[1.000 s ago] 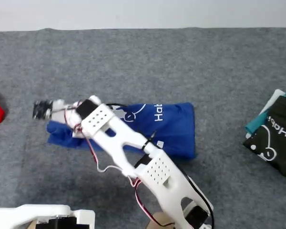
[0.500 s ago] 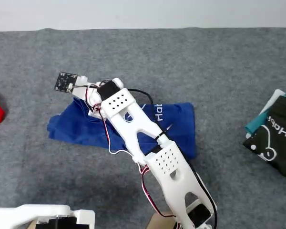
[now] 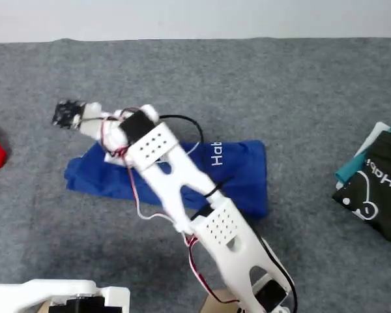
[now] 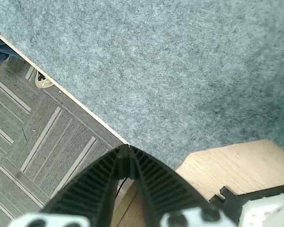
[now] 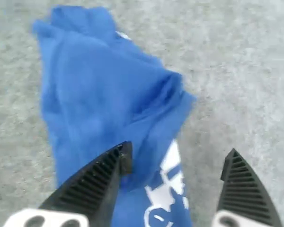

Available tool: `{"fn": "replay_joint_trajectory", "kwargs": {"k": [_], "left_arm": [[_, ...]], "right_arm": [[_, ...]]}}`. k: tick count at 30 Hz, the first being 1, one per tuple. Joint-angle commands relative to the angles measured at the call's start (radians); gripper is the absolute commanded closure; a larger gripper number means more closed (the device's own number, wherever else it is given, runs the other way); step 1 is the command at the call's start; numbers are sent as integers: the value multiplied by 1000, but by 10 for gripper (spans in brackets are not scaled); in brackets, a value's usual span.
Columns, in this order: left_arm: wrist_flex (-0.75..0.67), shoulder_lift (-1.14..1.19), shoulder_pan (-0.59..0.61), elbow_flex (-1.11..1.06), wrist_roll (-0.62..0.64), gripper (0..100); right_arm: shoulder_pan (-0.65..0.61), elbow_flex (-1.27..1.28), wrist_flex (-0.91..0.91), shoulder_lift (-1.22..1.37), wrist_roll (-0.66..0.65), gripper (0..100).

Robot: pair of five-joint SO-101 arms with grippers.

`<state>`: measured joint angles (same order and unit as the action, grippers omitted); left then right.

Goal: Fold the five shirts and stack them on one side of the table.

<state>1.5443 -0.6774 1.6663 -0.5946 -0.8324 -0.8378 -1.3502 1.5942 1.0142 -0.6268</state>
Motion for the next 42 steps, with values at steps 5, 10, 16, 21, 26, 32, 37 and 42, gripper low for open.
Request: {"fn": "replay_joint_trajectory", "kwargs": {"k": [5, 10, 16, 21, 26, 32, 37, 42], "left_arm": [[9, -26, 3, 45, -11, 994], [9, -26, 0, 45, -11, 994], [9, -26, 0, 45, -11, 994], [9, -26, -3, 45, -11, 994], [9, -26, -5, 45, -11, 994], [3, -26, -8, 45, -11, 994], [8, -26, -52, 45, -9, 994], [6, -26, -60, 45, -8, 994]], "right_arm": [[-51, -35, 44, 12, 11, 876], [-19, -38, 12, 124, 3, 989], [96, -38, -94, 182, 3, 981], [147, -91, -99, 170, 3, 981], [140, -192, -22, 159, 3, 981], [111, -308, 113, 157, 8, 981], [111, -331, 199, 133, 11, 981], [125, -330, 199, 42, 69, 981]]}}
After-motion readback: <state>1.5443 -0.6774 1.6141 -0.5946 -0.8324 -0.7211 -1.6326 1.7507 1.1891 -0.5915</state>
